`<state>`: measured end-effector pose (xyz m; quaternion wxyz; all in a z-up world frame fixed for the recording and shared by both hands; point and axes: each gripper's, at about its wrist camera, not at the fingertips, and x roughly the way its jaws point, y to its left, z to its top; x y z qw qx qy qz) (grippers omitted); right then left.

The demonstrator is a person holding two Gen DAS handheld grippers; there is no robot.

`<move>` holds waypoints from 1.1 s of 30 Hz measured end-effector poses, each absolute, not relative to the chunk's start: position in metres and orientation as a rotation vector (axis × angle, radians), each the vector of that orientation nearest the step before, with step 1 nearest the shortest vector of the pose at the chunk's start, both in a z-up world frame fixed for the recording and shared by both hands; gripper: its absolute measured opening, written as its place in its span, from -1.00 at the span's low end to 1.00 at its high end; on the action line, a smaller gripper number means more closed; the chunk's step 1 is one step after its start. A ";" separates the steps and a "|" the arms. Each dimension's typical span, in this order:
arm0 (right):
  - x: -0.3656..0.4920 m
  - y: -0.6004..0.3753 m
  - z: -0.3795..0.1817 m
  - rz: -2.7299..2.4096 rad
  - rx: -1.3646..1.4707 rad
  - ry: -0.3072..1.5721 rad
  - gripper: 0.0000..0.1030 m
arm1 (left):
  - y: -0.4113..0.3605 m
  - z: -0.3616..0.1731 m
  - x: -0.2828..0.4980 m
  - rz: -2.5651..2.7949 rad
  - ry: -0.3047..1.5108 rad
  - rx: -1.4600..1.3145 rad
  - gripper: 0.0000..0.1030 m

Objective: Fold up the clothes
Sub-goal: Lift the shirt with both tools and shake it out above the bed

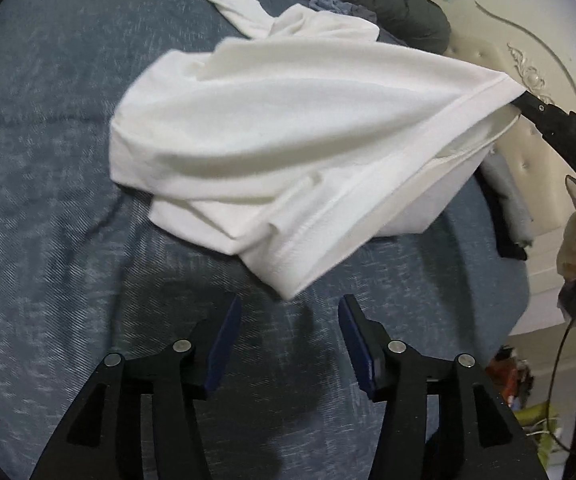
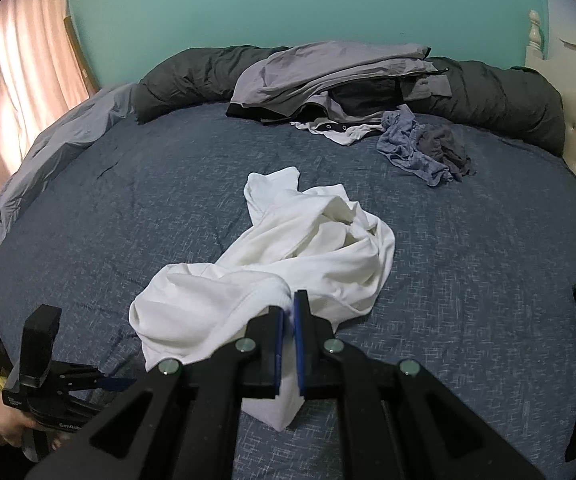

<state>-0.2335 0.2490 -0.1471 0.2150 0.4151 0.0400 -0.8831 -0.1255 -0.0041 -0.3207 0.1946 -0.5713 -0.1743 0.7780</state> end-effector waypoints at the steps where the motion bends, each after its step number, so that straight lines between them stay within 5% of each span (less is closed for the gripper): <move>1: -0.233 0.249 -0.147 -2.448 1.152 0.110 -0.91 | -0.004 -0.323 -0.125 2.200 -0.476 -1.612 0.08; 9: -0.228 0.250 -0.149 -2.438 1.153 0.084 -0.91 | 0.001 -0.341 -0.130 2.223 -0.520 -1.618 0.06; 10: -0.227 0.250 -0.149 -2.436 1.151 0.083 -0.91 | 0.002 -0.342 -0.131 2.220 -0.527 -1.613 -0.06; 11: -0.226 0.250 -0.148 -2.433 1.148 0.081 -0.91 | 0.003 -0.343 -0.131 2.219 -0.530 -1.611 -0.44; 13: -0.224 0.251 -0.146 -2.430 1.143 0.078 -0.91 | 0.004 -0.342 -0.132 2.225 -0.515 -1.607 -0.89; 14: -0.223 0.252 -0.145 -2.429 1.139 0.077 -0.91 | 0.005 -0.338 -0.131 2.238 -0.490 -1.593 -0.93; 23: -0.209 0.261 -0.092 -2.475 1.015 0.014 -0.91 | -0.038 -0.212 -0.138 2.404 -0.441 -1.346 -0.94; 33: -0.168 0.268 0.059 -2.534 0.733 -0.025 -0.91 | -0.067 -0.022 -0.156 2.610 -0.281 -1.026 -0.95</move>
